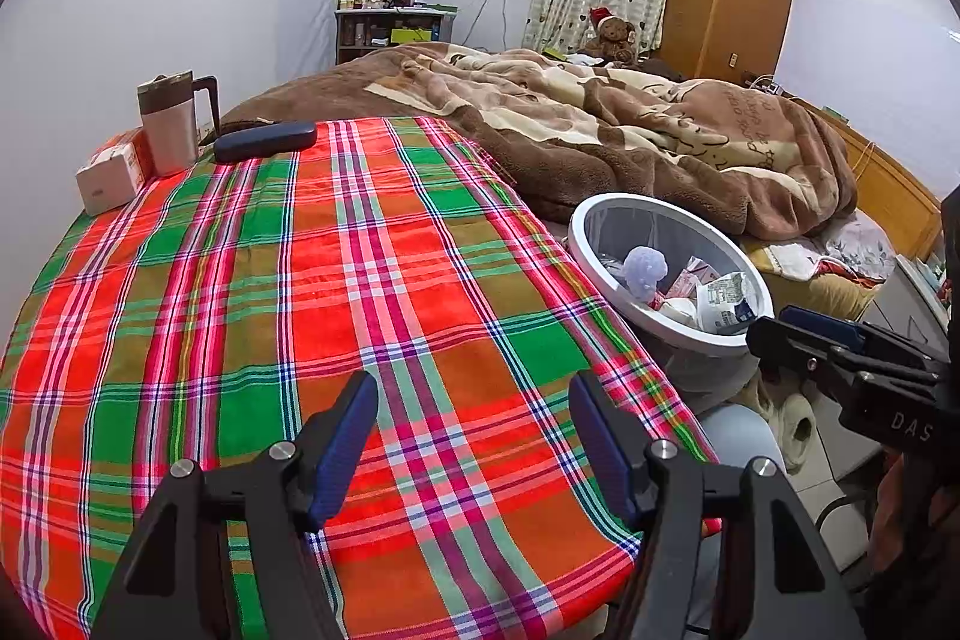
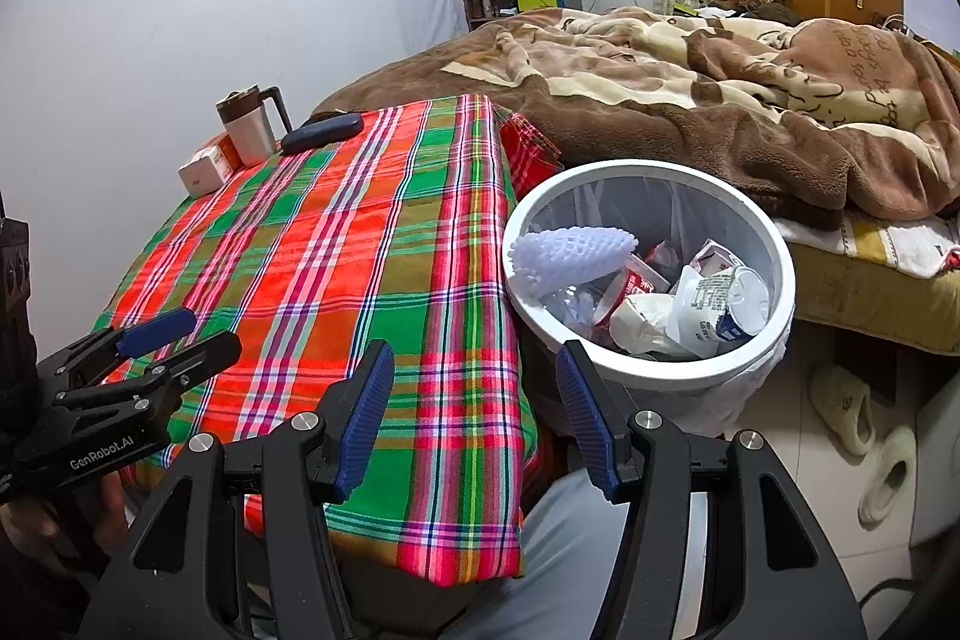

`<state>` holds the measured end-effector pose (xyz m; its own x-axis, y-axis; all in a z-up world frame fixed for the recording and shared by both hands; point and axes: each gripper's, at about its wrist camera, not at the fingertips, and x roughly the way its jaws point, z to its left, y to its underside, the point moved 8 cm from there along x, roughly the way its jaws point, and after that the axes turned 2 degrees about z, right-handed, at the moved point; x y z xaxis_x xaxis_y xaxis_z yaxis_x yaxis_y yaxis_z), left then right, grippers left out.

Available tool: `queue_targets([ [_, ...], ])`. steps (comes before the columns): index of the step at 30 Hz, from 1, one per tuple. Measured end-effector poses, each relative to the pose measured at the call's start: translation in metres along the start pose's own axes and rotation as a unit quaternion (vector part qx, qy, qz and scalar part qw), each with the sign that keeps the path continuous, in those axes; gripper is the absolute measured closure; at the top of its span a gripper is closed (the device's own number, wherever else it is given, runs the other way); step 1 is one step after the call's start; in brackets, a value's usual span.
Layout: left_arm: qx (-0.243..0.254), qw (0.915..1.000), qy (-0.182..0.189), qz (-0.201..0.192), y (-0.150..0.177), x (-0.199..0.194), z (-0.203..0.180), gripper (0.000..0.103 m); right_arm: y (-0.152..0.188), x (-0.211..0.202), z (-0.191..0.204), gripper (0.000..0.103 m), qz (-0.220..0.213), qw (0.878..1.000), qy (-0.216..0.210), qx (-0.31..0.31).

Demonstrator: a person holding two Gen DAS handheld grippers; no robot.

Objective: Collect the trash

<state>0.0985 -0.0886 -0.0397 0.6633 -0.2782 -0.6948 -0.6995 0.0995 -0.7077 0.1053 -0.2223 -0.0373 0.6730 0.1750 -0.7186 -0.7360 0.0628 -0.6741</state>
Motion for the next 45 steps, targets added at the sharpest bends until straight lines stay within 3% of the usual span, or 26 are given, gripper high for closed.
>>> queue_targets([
  [45, -0.012, 0.9997, -0.020, 0.011, 0.0054, 0.0006, 0.0092, 0.037, 0.0012, 0.0045, 0.0078, 0.045, 0.005, 1.000, -0.002, -0.005],
])
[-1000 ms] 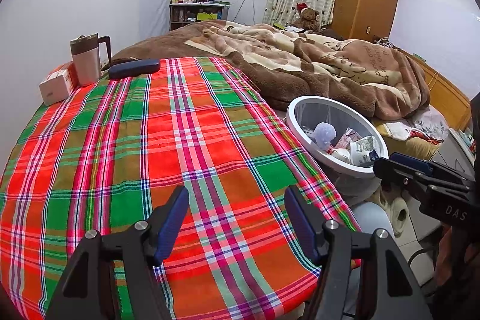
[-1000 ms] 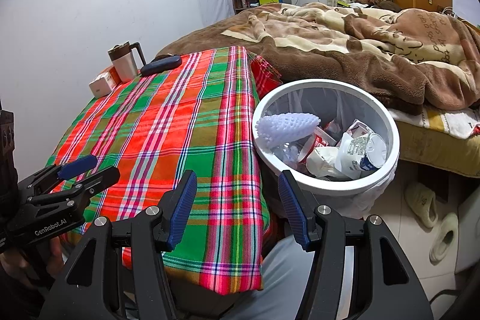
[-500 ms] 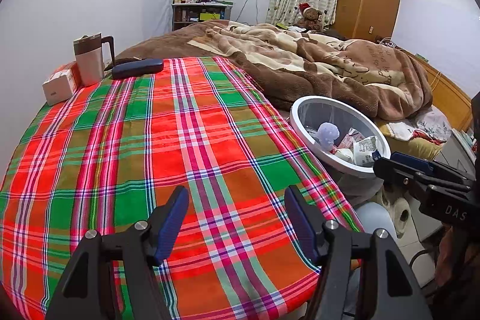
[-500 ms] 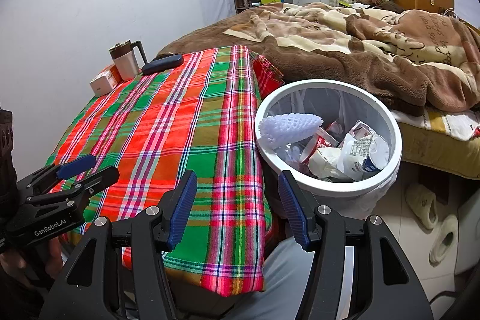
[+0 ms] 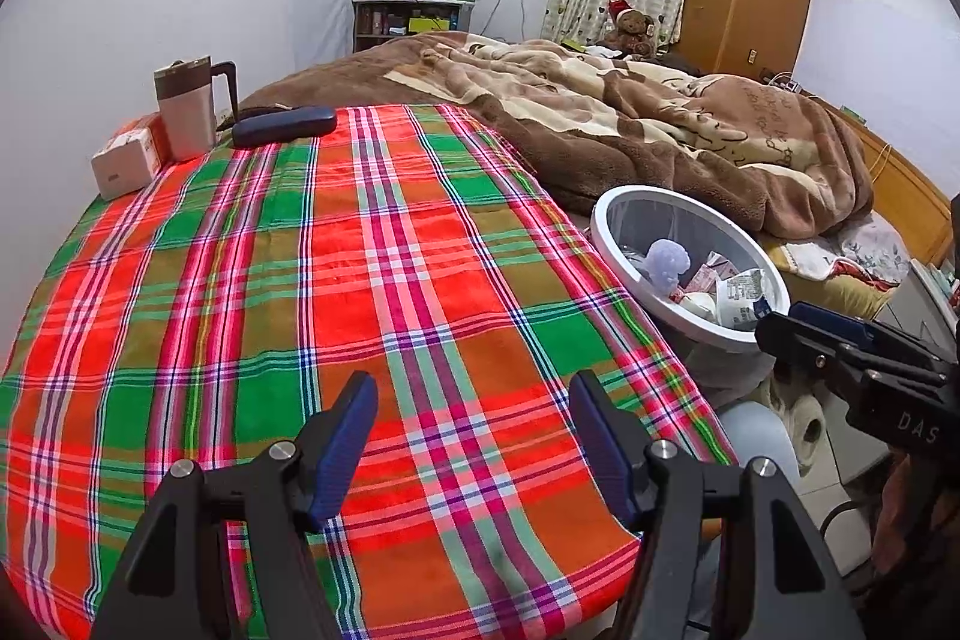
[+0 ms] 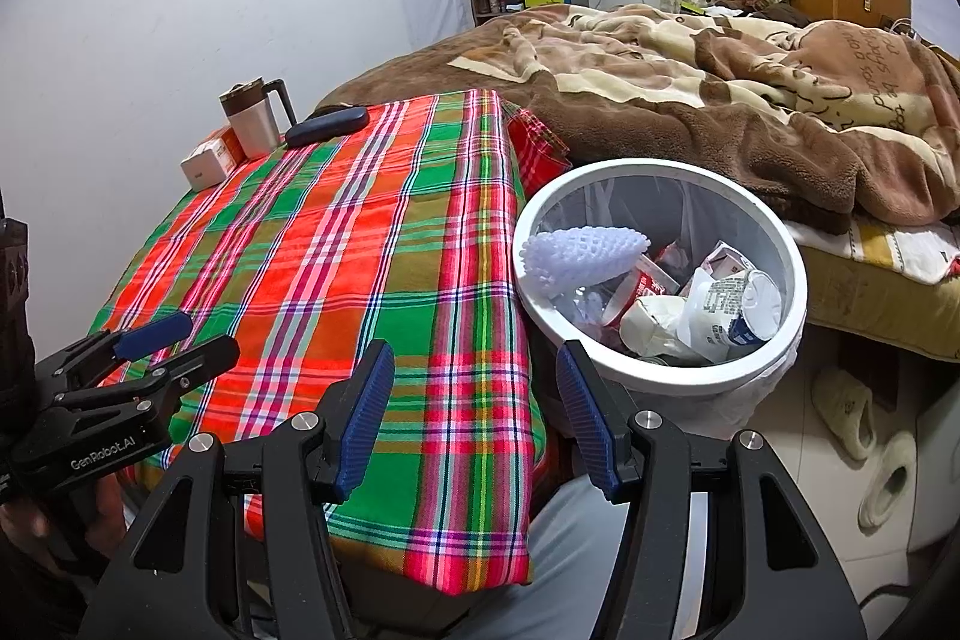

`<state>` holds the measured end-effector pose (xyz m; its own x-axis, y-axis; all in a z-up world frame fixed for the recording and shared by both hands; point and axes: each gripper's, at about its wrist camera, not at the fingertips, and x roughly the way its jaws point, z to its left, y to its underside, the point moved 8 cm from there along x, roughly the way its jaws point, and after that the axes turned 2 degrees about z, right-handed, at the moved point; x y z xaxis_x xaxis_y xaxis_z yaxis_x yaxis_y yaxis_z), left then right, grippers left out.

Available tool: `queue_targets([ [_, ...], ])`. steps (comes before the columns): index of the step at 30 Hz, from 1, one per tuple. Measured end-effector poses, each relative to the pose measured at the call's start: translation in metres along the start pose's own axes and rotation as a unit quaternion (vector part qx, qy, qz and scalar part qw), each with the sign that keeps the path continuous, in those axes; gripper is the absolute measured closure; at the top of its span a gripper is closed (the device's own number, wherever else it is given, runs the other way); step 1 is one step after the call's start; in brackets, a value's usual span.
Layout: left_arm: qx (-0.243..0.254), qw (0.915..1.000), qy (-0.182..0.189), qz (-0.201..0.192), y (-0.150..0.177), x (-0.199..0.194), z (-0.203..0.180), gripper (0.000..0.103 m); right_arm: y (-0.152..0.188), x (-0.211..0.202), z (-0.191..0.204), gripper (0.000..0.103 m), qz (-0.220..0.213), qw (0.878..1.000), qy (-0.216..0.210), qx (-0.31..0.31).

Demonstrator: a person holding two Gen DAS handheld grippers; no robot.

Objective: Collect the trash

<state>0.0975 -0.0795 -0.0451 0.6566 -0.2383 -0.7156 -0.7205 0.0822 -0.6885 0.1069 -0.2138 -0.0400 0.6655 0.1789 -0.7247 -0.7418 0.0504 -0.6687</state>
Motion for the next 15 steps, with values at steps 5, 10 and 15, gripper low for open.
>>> queue_targets([
  [5, 0.003, 1.0000, -0.009, 0.003, 0.0007, -0.0004, 0.0006, 0.037, 0.0004, 0.0019, 0.0006, 0.045, 0.002, 1.000, 0.000, 0.000],
  [10, 0.004, 0.9999, -0.015, 0.003, -0.0007, 0.0003, 0.0023, 0.037, -0.0002, 0.0026, 0.0002, 0.045, 0.004, 1.000, -0.001, -0.002],
  [15, 0.005, 0.9998, -0.018, 0.003, -0.0008, 0.0022, 0.0038, 0.037, 0.0002, 0.0044, -0.0001, 0.045, 0.007, 1.000, -0.002, -0.003],
])
